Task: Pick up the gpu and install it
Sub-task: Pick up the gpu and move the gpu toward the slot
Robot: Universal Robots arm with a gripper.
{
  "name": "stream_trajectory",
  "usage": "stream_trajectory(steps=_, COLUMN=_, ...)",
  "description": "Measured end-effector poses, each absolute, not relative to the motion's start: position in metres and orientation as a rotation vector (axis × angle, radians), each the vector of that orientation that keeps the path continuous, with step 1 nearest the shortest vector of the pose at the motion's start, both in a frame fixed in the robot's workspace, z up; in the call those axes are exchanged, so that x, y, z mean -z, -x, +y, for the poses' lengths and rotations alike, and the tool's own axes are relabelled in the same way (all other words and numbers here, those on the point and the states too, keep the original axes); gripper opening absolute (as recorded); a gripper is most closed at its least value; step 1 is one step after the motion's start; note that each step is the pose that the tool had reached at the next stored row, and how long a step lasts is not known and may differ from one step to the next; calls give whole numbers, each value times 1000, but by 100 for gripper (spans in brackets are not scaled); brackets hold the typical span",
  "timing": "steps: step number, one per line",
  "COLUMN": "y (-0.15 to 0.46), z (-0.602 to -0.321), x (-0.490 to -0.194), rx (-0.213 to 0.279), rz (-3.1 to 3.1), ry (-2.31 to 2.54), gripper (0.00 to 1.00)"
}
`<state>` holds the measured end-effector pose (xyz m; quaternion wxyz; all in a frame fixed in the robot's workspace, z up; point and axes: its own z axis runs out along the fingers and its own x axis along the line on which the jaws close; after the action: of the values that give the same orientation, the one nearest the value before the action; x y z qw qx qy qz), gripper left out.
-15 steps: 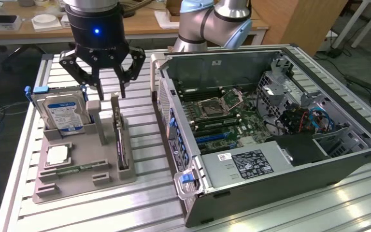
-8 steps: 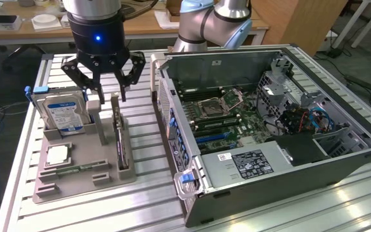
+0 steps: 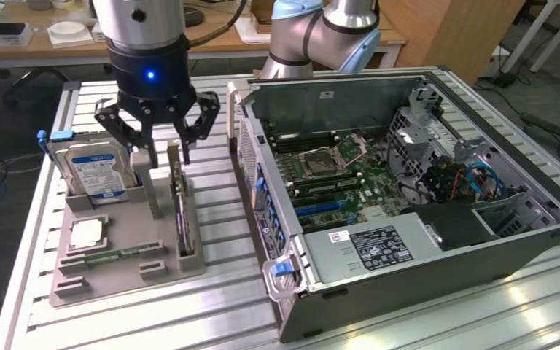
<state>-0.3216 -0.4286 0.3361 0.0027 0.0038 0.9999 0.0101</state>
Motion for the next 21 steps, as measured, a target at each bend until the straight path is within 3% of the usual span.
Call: stream_trajectory(steps=21, y=322, z=-431, x=-301, rx=-30, rz=3133, ry=-5, gripper=47)
